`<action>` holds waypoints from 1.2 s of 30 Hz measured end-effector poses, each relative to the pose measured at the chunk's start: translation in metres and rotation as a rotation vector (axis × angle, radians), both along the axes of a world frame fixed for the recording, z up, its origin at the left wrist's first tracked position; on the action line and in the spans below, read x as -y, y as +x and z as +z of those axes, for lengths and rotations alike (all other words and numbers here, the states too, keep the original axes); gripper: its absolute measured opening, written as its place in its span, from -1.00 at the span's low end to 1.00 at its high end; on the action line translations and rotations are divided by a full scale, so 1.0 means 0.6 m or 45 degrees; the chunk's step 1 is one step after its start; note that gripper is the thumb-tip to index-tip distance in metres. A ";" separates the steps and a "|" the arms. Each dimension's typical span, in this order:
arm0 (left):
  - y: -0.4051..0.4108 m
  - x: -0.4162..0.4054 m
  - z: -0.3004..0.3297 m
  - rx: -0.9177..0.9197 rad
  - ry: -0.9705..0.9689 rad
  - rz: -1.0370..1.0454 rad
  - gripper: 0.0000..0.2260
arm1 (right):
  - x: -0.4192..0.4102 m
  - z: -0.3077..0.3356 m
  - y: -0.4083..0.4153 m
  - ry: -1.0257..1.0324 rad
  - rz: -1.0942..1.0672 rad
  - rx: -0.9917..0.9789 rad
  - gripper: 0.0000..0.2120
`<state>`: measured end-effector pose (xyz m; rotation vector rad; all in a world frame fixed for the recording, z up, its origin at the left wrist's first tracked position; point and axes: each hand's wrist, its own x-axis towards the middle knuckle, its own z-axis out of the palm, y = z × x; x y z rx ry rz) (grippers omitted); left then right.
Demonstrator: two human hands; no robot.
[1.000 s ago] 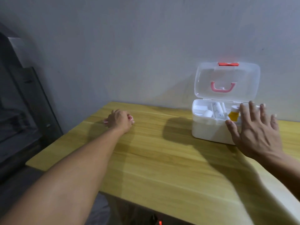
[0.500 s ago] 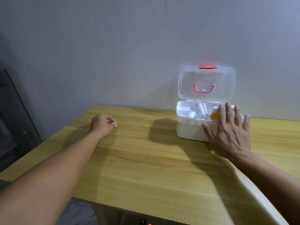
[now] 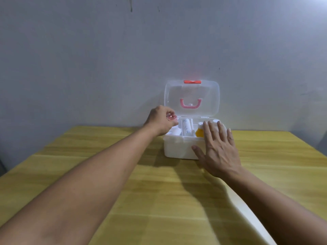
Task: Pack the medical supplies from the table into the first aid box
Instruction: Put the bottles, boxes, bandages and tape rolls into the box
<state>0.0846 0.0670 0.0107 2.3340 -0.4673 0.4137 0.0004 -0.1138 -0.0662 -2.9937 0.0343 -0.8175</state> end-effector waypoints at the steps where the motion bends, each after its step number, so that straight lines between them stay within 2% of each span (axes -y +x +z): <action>1: 0.006 0.008 -0.003 -0.035 -0.003 0.012 -0.80 | -0.001 0.000 0.000 -0.004 0.001 -0.008 -0.17; 7: 0.031 0.038 -0.026 -0.148 0.038 0.069 -0.86 | 0.001 -0.003 0.003 0.017 0.035 0.004 -0.17; 8: 0.036 0.040 -0.028 -0.160 0.033 0.069 -0.82 | 0.002 -0.004 0.003 0.020 0.039 0.013 -0.18; 10: 0.040 0.044 -0.028 -0.190 0.054 0.071 -0.58 | 0.003 -0.004 0.003 0.018 0.045 0.014 -0.17; 12: 0.038 0.047 -0.024 -0.207 0.082 0.062 -0.52 | 0.003 -0.003 0.003 0.015 0.051 0.006 -0.17; 17: 0.032 0.043 -0.026 -0.337 0.446 0.026 -0.55 | 0.004 -0.005 0.004 0.034 0.060 0.032 -0.19; 20: 0.031 0.035 -0.026 -0.397 0.533 -0.025 -0.58 | 0.004 -0.005 0.003 0.014 0.052 0.007 -0.19; 23: 0.027 0.033 -0.027 -0.371 0.651 -0.086 -0.49 | 0.004 -0.002 0.002 0.023 0.058 0.012 -0.18; 28: 0.018 0.032 -0.034 -0.285 0.790 -0.062 -0.47 | 0.002 -0.002 0.001 0.018 0.050 0.007 -0.17; 36: 0.019 0.040 -0.041 -0.219 0.745 -0.059 -0.54 | 0.003 -0.009 0.006 0.017 0.044 0.049 -0.19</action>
